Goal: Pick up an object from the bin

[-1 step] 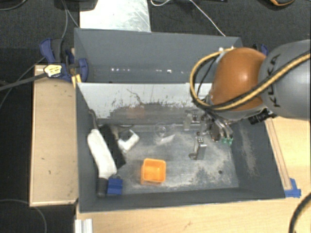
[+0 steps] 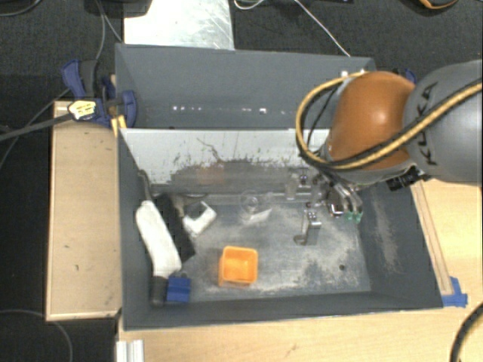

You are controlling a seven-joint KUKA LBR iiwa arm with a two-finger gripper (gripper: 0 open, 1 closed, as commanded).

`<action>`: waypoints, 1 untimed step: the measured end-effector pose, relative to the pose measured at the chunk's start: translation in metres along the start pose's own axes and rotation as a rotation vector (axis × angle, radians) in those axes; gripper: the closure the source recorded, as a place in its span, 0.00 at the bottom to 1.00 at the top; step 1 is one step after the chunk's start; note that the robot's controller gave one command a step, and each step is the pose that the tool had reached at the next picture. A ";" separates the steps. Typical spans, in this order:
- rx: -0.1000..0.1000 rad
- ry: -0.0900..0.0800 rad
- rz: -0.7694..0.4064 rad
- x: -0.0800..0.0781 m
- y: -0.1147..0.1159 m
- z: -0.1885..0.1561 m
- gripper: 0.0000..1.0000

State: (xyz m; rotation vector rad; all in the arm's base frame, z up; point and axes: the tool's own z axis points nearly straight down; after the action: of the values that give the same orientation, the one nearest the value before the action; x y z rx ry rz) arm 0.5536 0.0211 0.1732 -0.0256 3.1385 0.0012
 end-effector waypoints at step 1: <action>-0.001 0.005 -0.200 -0.011 0.074 0.101 0.00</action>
Offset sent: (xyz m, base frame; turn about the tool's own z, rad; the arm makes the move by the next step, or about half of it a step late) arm -0.0047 0.0748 -0.0221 -0.1016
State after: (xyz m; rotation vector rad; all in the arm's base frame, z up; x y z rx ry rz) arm 0.5635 0.0949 0.0721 -0.3400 3.1247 0.0027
